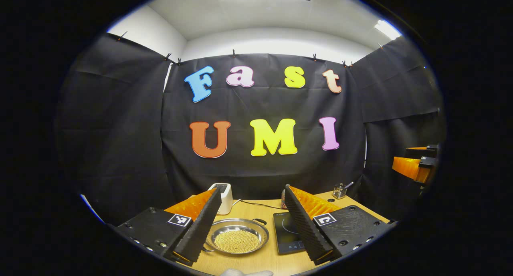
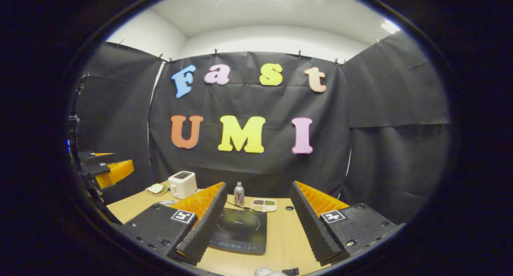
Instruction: First push the handle of the pot to place it horizontally, then grasp the pot with both hands and set it on the induction cooktop.
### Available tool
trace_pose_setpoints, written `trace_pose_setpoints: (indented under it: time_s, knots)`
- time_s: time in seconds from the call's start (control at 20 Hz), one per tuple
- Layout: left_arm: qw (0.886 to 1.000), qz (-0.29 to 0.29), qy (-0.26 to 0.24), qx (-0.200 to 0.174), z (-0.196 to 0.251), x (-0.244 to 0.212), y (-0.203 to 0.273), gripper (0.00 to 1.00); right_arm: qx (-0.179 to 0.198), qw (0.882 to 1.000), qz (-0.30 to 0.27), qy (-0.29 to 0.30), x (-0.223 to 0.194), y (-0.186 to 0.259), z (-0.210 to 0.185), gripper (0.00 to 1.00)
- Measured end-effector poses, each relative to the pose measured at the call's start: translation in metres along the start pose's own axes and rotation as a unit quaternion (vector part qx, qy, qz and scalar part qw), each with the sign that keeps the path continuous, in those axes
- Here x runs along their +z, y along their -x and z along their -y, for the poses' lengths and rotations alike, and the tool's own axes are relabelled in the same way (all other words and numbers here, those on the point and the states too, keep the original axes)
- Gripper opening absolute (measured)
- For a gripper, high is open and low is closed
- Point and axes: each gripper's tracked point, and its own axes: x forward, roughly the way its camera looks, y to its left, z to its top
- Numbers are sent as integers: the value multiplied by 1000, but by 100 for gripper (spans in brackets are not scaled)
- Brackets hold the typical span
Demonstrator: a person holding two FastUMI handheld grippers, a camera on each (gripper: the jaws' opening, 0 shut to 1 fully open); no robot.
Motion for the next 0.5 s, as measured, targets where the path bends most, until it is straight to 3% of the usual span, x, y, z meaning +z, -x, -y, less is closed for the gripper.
trace_pose_setpoints:
  time_s: [0.15, 0.25, 0.3, 0.35, 0.4, 0.5]
  knots:
    - [1000, -10, 4, -4, -8, -9, 4, 94, 0, 1000, 0, 0, -2, 5, -9, 97]
    - [1000, -25, 6, -13, -11, -20, 6, 86, 6, 1000, -1, 3, -7, 8, -17, 97]
    - [999, -38, 5, -21, -10, -29, 6, 63, 11, 1000, -6, 7, -10, 7, -20, 97]
    - [998, -51, 4, -27, -11, -39, 8, 55, 17, 1000, -10, 12, -14, 7, -24, 97]
    - [998, -62, 0, -34, -12, -48, 7, 36, 22, 1000, -12, 15, -16, 4, -27, 97]
    - [996, -87, -12, -21, -26, -68, 6, 24, 34, 999, -31, 14, -24, 0, -32, 97]
